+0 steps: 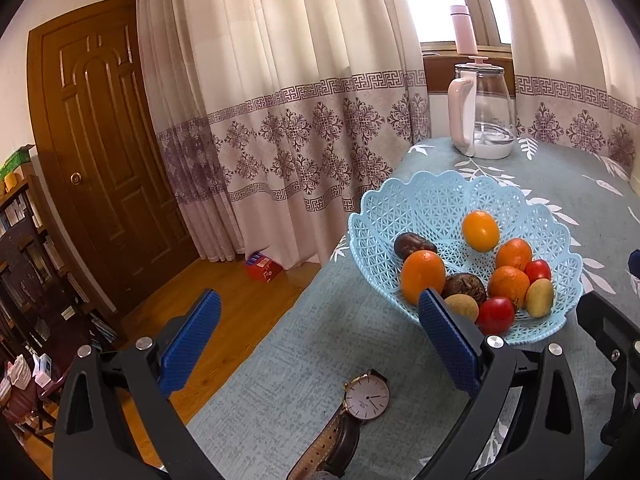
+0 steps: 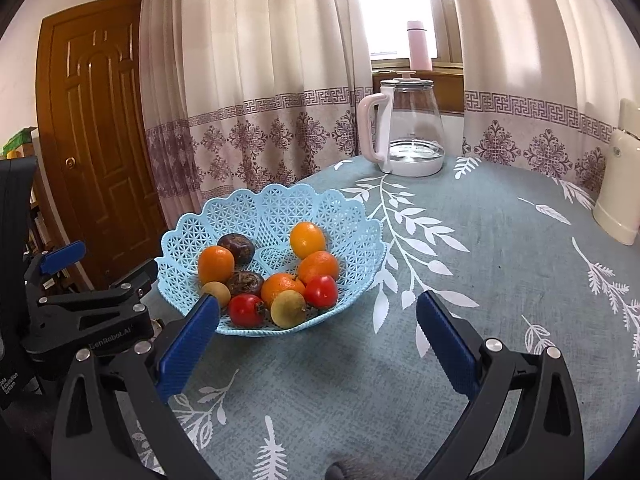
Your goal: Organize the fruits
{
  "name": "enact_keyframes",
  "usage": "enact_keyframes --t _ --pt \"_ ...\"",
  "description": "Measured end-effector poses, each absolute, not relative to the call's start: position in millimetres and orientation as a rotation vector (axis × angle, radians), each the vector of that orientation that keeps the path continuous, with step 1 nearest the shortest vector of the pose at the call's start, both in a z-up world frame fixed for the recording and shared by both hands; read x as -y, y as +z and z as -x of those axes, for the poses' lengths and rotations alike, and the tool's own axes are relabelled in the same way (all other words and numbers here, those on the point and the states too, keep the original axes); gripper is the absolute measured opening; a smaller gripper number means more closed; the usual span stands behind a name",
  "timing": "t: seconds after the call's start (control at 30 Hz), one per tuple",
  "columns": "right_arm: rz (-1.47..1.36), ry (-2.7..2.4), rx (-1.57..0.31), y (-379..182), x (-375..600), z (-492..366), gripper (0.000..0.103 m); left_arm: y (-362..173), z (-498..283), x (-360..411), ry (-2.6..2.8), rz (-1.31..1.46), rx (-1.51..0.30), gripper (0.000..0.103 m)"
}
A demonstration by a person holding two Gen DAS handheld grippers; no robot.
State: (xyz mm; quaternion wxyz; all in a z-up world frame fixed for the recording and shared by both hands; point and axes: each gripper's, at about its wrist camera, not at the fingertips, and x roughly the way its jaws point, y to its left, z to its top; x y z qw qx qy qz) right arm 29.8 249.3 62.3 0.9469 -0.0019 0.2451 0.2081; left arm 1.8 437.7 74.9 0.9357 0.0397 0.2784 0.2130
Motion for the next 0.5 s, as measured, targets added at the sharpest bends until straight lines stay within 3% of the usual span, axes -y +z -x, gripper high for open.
enact_keyframes --t 0.5 --pt "-0.011 0.456 -0.519 61.1 -248.0 -29.7 0.098 75.4 2.7 -435.4 0.431 -0.088 -0.562 0.100"
